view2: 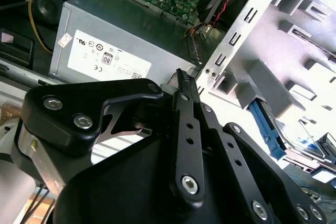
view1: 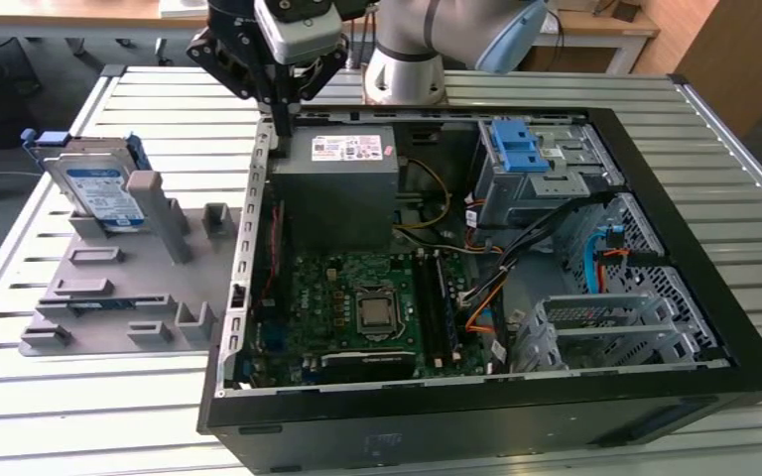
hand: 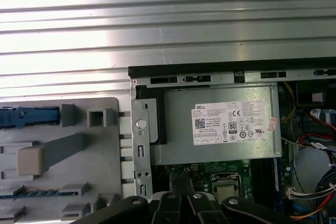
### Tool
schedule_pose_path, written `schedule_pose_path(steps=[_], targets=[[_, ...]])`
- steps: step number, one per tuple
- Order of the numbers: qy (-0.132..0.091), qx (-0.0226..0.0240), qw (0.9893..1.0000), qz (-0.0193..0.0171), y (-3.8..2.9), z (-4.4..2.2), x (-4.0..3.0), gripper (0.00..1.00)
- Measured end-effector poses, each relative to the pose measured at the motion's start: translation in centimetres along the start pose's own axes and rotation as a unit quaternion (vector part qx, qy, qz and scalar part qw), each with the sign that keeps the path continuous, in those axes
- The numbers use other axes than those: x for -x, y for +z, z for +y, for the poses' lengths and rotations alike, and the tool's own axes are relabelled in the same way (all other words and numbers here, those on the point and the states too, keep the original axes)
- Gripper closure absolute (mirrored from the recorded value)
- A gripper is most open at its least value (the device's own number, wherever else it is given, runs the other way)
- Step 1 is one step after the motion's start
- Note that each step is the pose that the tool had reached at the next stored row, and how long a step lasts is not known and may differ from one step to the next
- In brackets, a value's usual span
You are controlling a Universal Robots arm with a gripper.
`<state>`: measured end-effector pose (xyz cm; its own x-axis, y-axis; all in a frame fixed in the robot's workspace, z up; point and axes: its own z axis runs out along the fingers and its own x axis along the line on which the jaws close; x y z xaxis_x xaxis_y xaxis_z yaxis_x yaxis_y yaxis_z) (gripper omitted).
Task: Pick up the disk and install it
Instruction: 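Reach for the disk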
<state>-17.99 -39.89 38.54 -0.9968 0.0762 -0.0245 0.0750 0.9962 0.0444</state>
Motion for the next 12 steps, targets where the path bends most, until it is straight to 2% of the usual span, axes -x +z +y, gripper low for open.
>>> schedule_pose_path(steps=[12], targets=[[0.000,0.0000,1.0000,0.0000,0.03,-0.03,-0.39,0.89]])
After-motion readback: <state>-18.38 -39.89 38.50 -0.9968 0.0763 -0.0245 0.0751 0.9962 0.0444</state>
